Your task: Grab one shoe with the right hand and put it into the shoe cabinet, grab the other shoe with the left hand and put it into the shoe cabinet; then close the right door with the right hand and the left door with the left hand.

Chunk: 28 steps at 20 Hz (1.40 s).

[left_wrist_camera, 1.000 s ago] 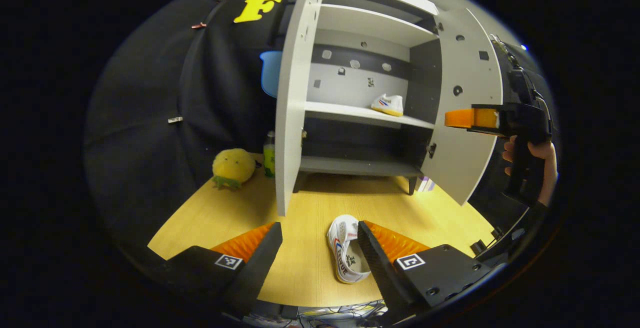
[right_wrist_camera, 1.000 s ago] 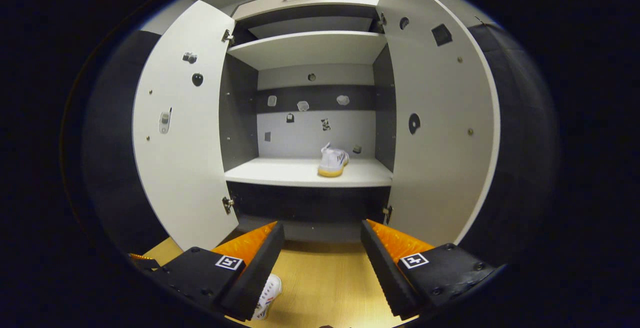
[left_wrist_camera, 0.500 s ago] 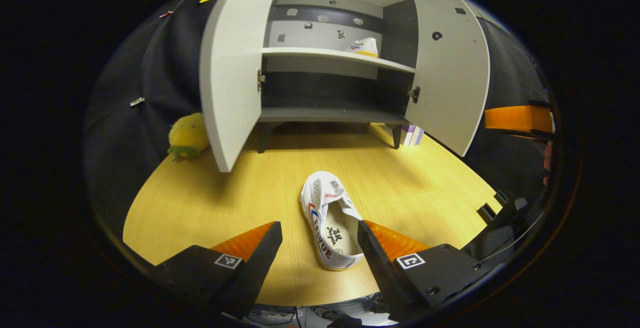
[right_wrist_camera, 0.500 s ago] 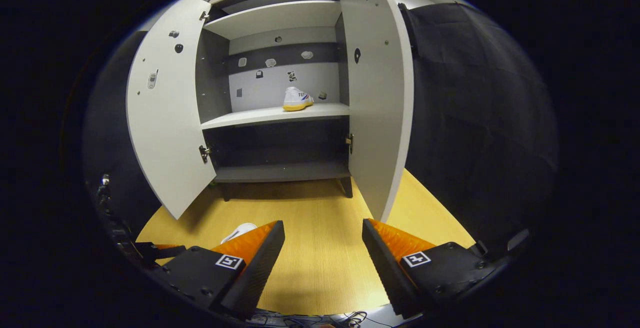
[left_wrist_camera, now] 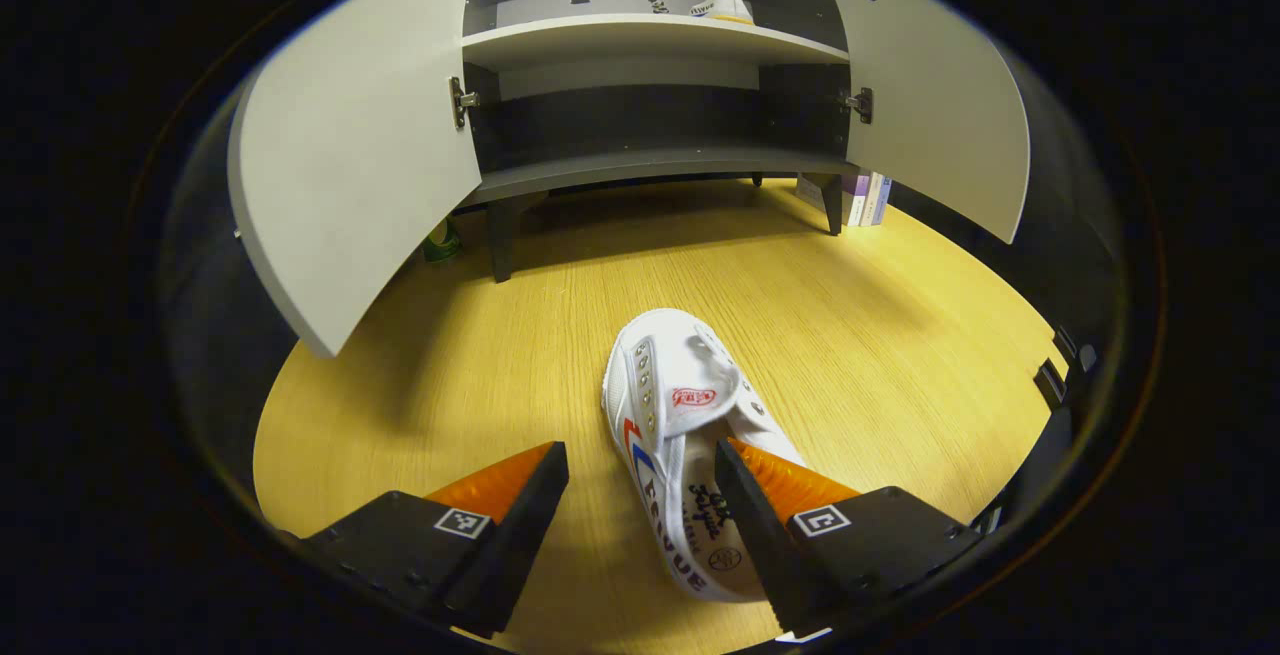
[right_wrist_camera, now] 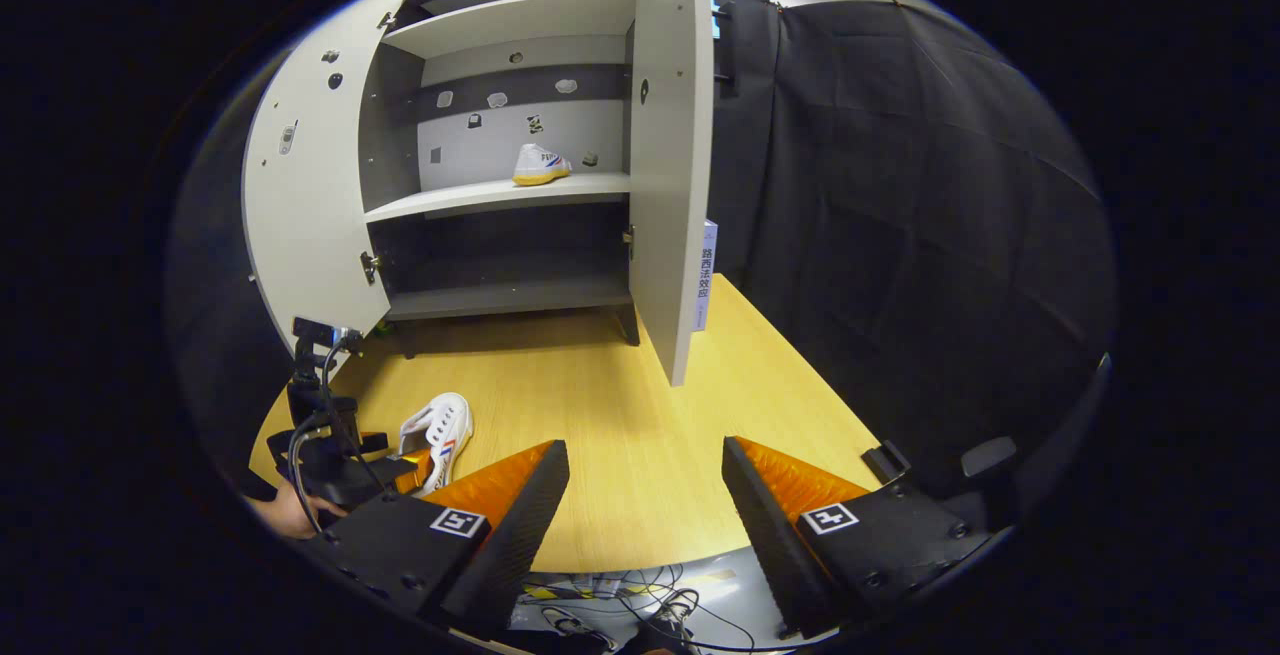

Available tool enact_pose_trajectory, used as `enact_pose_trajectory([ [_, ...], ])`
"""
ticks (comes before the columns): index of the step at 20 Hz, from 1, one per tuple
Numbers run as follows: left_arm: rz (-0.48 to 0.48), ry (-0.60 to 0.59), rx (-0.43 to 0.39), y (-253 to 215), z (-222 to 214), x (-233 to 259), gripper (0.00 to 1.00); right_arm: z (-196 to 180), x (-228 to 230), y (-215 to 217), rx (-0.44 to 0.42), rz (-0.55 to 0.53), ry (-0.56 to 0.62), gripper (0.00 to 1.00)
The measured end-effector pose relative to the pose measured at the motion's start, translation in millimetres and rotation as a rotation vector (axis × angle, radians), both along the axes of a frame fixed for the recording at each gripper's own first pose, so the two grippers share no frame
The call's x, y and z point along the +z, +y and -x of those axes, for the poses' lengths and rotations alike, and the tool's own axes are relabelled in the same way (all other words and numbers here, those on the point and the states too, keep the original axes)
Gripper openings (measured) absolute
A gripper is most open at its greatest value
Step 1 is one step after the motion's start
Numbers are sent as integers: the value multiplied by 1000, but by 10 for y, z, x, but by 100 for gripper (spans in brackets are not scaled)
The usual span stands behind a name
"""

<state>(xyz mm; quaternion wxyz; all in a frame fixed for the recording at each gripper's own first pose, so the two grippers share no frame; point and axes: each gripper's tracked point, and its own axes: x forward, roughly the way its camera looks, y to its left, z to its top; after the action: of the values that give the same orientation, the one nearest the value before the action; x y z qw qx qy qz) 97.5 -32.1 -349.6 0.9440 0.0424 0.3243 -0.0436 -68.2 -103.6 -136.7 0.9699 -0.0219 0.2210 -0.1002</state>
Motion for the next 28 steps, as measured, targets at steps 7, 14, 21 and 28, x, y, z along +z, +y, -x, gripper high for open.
enact_pose_trajectory([
  [7, -29, 13, 61, 41, -324, -98, 57, 218, 182, -479, -71, 19, -26, 99],
  [14, -45, 62, 113, 140, -330, -140, 16, 45, 389, -636, -30, -15, -97, 98],
  [21, -10, 55, 164, -3, -305, 396, 7, -123, 516, -965, 2, -12, -152, 98],
  [28, 30, -71, 200, -291, -398, 1830, 7, -314, 629, -1382, -1, -24, -209, 98],
])
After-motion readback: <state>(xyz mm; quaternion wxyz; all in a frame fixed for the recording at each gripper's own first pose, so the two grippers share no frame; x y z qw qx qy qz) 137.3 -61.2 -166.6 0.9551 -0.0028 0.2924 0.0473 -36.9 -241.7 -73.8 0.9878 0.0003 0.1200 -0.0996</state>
